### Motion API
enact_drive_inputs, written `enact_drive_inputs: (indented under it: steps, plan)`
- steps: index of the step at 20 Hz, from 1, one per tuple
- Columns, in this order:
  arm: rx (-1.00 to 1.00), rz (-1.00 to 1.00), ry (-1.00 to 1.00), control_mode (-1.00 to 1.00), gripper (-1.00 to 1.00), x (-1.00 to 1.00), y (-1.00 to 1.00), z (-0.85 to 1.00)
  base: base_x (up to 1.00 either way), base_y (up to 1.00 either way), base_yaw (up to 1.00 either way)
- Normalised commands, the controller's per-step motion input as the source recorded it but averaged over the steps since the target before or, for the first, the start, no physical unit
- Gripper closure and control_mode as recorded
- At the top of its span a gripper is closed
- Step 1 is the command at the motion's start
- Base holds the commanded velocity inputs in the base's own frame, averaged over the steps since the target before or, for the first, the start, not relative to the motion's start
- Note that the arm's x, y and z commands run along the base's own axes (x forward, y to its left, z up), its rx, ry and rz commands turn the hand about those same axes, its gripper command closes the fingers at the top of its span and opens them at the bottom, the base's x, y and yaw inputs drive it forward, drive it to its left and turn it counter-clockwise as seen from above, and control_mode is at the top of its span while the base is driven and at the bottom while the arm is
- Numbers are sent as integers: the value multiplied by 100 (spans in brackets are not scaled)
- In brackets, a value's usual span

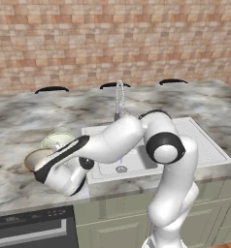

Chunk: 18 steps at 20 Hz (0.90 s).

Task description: Rinse each bowl for a few seconds and place them down in the sink or on the counter.

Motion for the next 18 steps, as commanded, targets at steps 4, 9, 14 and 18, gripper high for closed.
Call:
enact_drive_inputs:
  steps: [4, 9, 14, 18]
  plan:
    - [-2, -31, 0, -100, 100, -5, -5, 37, 0, 0, 0]
    - [0, -22, 0, -100, 100, 2, 6, 47, 0, 0, 0]
    - [0, -13, 6, -100, 100, 13, 19, 43, 0, 0, 0]
    - [-1, -8, 6, -100, 100, 6, 6, 43, 0, 0, 0]
